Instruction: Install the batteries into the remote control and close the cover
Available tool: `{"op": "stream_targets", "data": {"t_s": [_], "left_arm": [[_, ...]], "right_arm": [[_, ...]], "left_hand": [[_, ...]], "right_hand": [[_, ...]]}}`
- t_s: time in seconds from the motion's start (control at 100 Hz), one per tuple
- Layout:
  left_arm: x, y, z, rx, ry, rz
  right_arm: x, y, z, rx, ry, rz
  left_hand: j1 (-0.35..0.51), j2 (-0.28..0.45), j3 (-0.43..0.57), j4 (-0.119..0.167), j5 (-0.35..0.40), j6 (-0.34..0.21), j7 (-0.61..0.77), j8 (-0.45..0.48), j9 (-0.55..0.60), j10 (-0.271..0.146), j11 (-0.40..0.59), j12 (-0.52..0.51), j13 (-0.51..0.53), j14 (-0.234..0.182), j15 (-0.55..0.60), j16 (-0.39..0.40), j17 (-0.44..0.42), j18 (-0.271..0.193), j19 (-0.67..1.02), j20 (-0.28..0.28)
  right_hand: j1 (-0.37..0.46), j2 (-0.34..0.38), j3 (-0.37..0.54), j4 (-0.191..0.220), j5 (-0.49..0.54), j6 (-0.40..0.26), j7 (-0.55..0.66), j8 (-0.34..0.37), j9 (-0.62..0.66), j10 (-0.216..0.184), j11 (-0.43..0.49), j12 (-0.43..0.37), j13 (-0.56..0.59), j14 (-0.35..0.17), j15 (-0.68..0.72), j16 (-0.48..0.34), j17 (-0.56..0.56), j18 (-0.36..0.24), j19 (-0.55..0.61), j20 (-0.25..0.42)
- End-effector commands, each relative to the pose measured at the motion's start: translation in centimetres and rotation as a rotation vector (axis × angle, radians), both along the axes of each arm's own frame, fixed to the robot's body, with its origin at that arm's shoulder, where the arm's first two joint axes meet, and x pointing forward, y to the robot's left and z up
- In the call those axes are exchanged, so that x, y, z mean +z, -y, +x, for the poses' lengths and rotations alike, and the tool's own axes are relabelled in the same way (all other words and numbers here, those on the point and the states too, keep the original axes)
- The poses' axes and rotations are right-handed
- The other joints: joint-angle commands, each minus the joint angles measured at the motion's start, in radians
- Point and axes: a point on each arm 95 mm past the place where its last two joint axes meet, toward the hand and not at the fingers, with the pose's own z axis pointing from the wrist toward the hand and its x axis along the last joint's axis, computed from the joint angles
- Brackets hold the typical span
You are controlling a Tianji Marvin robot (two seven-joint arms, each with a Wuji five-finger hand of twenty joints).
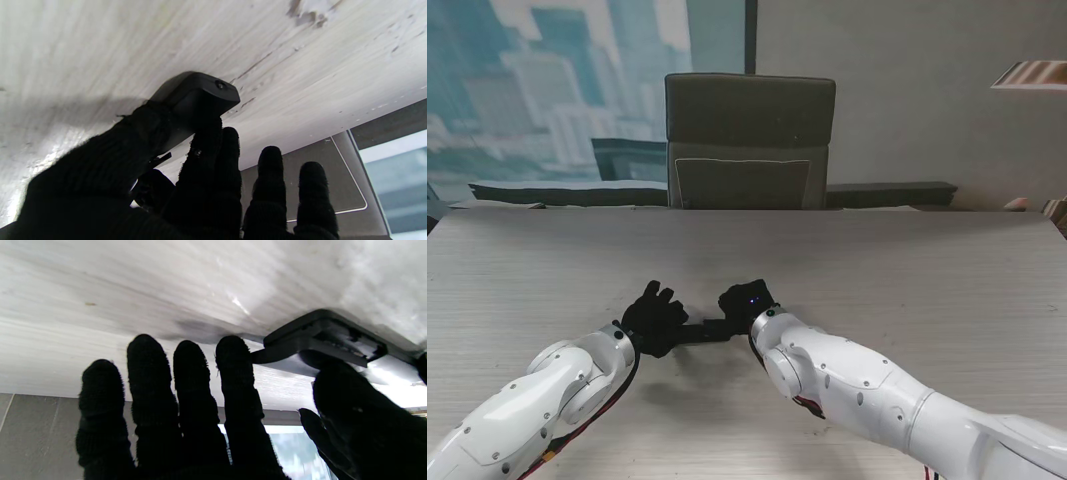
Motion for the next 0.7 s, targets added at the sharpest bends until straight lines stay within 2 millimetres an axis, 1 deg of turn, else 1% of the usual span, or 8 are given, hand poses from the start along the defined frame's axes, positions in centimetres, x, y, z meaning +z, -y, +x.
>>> {"op": "stream_targets", "data": {"t_s": [0.0, 0.24, 0.33, 0.4, 0.5, 0.57, 0.69], "left_arm": [[-3.4, -1.0, -1.7, 0.023, -0.100, 0.056], [-3.4, -1.0, -1.7, 0.023, -0.100, 0.056], [-3.4, -1.0, -1.7, 0.023, -0.101, 0.056], [-3.4, -1.0, -1.7, 0.024, -0.101, 0.055], [-3.4, -1.0, -1.6, 0.024, -0.102, 0.054], [-3.4, -1.0, -1.6, 0.024, -0.103, 0.054], [-3.4, -1.0, -1.6, 0.023, -0.103, 0.054]], "right_arm": [[-1.8, 0.4, -1.0, 0.002, -0.048, -0.025], [-2.0, 0.4, -1.1, 0.001, -0.076, -0.012], [-2.2, 0.4, -1.2, 0.001, -0.084, -0.012], [-2.4, 0.4, -1.2, 0.003, -0.088, -0.010], [-2.6, 0.5, -1.3, 0.009, -0.088, -0.014], [-2.7, 0.6, -1.4, 0.012, -0.077, -0.031], [-2.8, 0.7, -1.4, 0.012, -0.060, -0.043]], "left_hand": [[0.188, -0.022, -0.048, 0.079, 0.075, -0.267, 0.148, 0.045, -0.012, 0.005, -0.007, -0.003, -0.025, 0.010, -0.011, 0.000, -0.013, 0.014, 0.002, 0.001], [0.188, -0.022, -0.047, 0.079, 0.074, -0.268, 0.148, 0.045, -0.012, 0.005, -0.007, -0.003, -0.025, 0.008, -0.011, 0.000, -0.014, 0.014, 0.002, 0.001], [0.188, -0.022, -0.048, 0.079, 0.076, -0.269, 0.149, 0.046, -0.013, 0.005, -0.007, -0.003, -0.026, 0.010, -0.012, -0.001, -0.013, 0.013, 0.002, 0.001], [0.188, -0.023, -0.047, 0.079, 0.075, -0.268, 0.148, 0.045, -0.013, 0.005, -0.007, -0.003, -0.026, 0.010, -0.011, 0.000, -0.013, 0.013, 0.002, 0.000], [0.189, -0.022, -0.047, 0.079, 0.075, -0.269, 0.149, 0.045, -0.013, 0.004, -0.007, -0.003, -0.025, 0.009, -0.011, 0.000, -0.013, 0.014, 0.002, 0.001], [0.189, -0.022, -0.047, 0.079, 0.075, -0.269, 0.148, 0.045, -0.013, 0.005, -0.007, -0.003, -0.026, 0.010, -0.012, -0.001, -0.014, 0.013, 0.002, 0.000], [0.188, -0.022, -0.047, 0.079, 0.075, -0.268, 0.148, 0.045, -0.012, 0.005, -0.007, -0.003, -0.025, 0.009, -0.012, -0.001, -0.013, 0.014, 0.002, 0.001]], "right_hand": [[0.075, -0.079, 0.034, 0.004, -0.069, -0.009, -0.081, -0.053, -0.035, 0.030, 0.009, -0.003, -0.021, 0.001, -0.006, 0.000, -0.020, 0.003, -0.001, 0.004], [0.118, -0.109, 0.068, 0.006, -0.120, 0.018, -0.130, -0.098, -0.061, 0.028, -0.002, -0.002, -0.039, -0.003, -0.029, 0.002, -0.037, -0.003, -0.011, 0.002], [0.135, -0.124, 0.082, 0.006, -0.126, 0.017, -0.137, -0.109, -0.064, 0.026, -0.002, -0.001, -0.040, -0.006, -0.033, 0.003, -0.039, -0.004, -0.013, 0.002], [0.151, -0.138, 0.096, 0.006, -0.126, 0.003, -0.134, -0.115, -0.062, 0.021, -0.001, 0.000, -0.039, -0.011, -0.035, 0.004, -0.040, -0.004, -0.013, 0.002], [0.152, -0.149, 0.103, 0.003, -0.142, 0.007, -0.135, -0.122, -0.074, 0.019, -0.003, 0.001, -0.045, -0.014, -0.039, 0.005, -0.045, -0.010, -0.017, 0.001], [0.147, -0.157, 0.100, 0.001, -0.196, 0.020, -0.145, -0.130, -0.125, 0.024, -0.005, 0.005, -0.083, -0.021, -0.049, 0.007, -0.066, -0.024, -0.022, 0.000], [0.135, -0.174, 0.083, 0.004, -0.336, 0.061, -0.169, -0.145, -0.253, 0.040, 0.000, 0.018, -0.164, -0.030, -0.072, 0.017, -0.114, -0.045, -0.026, 0.004]]}}
